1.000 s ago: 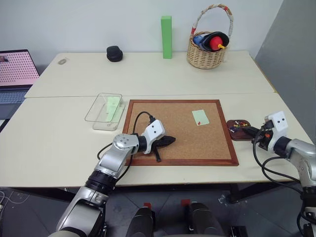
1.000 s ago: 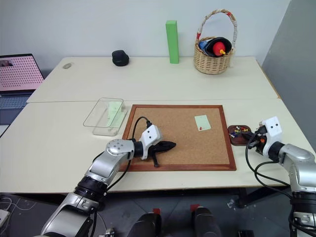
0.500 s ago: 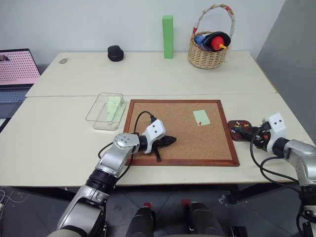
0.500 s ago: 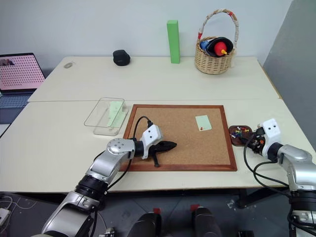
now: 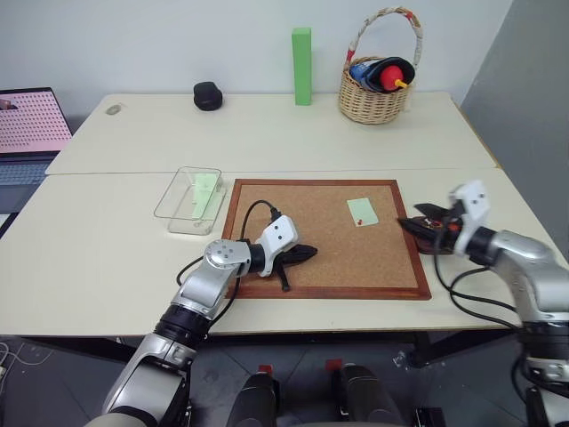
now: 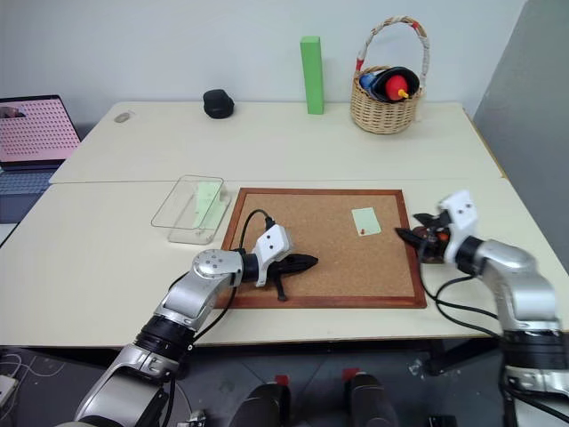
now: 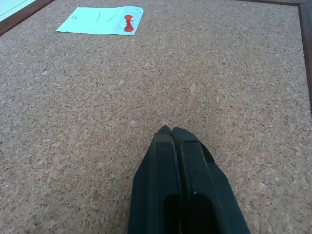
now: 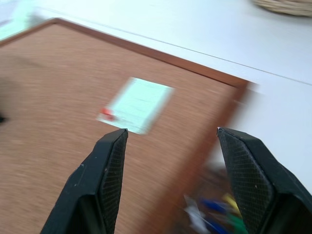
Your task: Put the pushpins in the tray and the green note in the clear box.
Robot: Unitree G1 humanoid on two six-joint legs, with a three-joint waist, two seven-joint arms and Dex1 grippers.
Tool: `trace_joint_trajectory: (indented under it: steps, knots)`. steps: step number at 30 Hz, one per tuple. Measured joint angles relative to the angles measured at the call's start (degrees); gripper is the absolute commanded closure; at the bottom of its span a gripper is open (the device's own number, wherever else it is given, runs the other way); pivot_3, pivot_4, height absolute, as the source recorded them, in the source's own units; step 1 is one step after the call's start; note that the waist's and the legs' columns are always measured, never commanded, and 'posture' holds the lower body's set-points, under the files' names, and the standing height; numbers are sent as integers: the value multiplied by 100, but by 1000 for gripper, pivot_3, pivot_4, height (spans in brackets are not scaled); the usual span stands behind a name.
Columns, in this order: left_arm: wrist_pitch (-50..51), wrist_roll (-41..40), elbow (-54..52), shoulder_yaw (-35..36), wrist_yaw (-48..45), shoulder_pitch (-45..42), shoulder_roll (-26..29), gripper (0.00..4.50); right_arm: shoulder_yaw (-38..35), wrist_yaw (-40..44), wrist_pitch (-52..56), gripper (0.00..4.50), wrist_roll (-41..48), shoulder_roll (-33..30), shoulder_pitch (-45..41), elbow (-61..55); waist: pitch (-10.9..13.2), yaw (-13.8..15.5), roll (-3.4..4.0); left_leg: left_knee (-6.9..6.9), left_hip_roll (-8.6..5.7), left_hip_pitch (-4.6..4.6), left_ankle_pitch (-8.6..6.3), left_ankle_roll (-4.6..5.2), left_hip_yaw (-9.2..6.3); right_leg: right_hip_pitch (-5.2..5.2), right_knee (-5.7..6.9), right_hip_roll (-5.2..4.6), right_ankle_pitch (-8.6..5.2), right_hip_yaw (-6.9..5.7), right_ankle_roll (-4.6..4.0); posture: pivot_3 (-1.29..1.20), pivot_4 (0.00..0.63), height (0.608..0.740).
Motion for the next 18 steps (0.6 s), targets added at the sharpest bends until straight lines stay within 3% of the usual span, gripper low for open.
trace_joint_trajectory:
  steps: [6,12,18]
  knots:
    - [0,0,-5,-12,1,-27,-21,4500,719,-327,-807,1411,-606,776,-569,975,1,6,-1,-1,0,-3,0,0,-5,-1,0,0,1,-4,1,0,150,740]
    - [1,0,-12,-11,2,-18,-20,4500,862,-415,-1361,1411,-940,1013,-887,1938,0,5,-1,-2,0,-2,0,0,-6,-1,2,0,1,-5,1,0,150,740]
    - [18,0,-53,-3,23,29,-17,4500,858,-452,-1588,2535,-1003,1056,-902,2307,0,4,1,-2,0,0,0,0,-6,-1,4,0,1,-4,0,0,150,740]
